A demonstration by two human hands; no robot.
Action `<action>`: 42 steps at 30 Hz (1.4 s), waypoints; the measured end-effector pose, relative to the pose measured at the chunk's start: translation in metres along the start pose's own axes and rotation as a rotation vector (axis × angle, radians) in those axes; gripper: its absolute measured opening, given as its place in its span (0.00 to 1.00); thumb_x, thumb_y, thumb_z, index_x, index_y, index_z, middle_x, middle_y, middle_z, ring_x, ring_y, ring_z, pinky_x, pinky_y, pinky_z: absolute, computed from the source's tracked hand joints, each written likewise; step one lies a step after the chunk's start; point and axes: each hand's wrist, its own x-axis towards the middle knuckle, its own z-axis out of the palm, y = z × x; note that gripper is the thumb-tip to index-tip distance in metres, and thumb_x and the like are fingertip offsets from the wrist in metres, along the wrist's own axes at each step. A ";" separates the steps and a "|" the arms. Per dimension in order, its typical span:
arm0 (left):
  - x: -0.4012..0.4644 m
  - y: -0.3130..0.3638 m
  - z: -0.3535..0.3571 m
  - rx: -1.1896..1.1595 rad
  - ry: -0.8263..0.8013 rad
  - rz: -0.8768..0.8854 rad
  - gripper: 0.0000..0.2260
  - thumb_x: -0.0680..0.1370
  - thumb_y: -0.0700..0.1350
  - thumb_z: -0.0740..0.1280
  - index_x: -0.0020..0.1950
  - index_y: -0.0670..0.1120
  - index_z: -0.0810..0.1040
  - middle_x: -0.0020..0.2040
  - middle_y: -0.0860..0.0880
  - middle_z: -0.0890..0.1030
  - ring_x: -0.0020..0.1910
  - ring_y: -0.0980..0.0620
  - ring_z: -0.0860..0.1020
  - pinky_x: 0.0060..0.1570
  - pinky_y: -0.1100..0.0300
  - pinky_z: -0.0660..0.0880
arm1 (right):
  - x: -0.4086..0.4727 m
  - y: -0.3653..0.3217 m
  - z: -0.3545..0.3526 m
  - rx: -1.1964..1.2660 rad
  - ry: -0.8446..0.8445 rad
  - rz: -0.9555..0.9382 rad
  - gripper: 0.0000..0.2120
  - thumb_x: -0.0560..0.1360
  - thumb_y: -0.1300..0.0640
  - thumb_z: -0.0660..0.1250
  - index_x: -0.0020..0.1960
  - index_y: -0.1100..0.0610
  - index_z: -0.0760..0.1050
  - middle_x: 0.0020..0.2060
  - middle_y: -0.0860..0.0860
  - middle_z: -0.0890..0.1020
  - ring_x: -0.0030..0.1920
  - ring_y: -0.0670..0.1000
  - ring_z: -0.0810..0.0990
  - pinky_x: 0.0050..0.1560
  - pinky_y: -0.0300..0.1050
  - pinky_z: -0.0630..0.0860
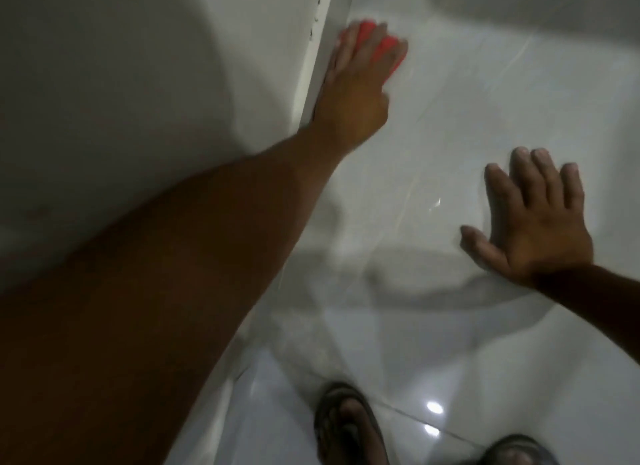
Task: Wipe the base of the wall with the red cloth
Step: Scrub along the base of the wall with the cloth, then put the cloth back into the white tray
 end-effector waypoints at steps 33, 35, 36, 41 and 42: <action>0.136 0.355 -0.411 -0.321 -0.022 -0.007 0.34 0.83 0.43 0.66 0.83 0.49 0.50 0.85 0.47 0.47 0.83 0.42 0.39 0.83 0.42 0.47 | 0.067 0.097 -0.515 -0.271 0.035 0.227 0.36 0.82 0.44 0.51 0.79 0.57 0.34 0.78 0.58 0.36 0.78 0.60 0.33 0.75 0.57 0.26; 0.179 0.365 -0.384 -0.304 -0.098 -0.044 0.34 0.83 0.41 0.63 0.83 0.48 0.47 0.85 0.46 0.45 0.83 0.41 0.38 0.83 0.41 0.45 | 0.094 0.129 -0.505 -0.284 -0.084 0.260 0.35 0.83 0.47 0.47 0.77 0.58 0.28 0.78 0.58 0.31 0.78 0.60 0.30 0.77 0.59 0.28; 0.197 0.369 -0.366 -0.289 -0.128 -0.054 0.34 0.84 0.42 0.62 0.83 0.48 0.46 0.85 0.46 0.44 0.83 0.40 0.38 0.83 0.40 0.45 | 0.105 0.143 -0.496 -0.284 -0.124 0.266 0.33 0.83 0.49 0.45 0.78 0.58 0.29 0.79 0.59 0.33 0.78 0.61 0.31 0.77 0.60 0.30; 0.246 0.381 -0.296 -0.227 -0.244 -0.080 0.33 0.86 0.48 0.61 0.83 0.45 0.44 0.85 0.45 0.43 0.83 0.37 0.37 0.81 0.35 0.44 | 0.135 0.181 -0.464 -0.197 -0.250 0.228 0.32 0.82 0.53 0.46 0.80 0.58 0.33 0.81 0.59 0.39 0.80 0.60 0.35 0.80 0.59 0.35; 0.251 0.380 -0.288 -0.233 -0.267 -0.084 0.32 0.86 0.48 0.60 0.83 0.45 0.43 0.85 0.45 0.42 0.82 0.37 0.37 0.81 0.34 0.44 | 0.138 0.183 -0.462 -0.176 -0.274 0.238 0.32 0.82 0.53 0.46 0.80 0.58 0.33 0.81 0.59 0.39 0.80 0.59 0.35 0.80 0.59 0.36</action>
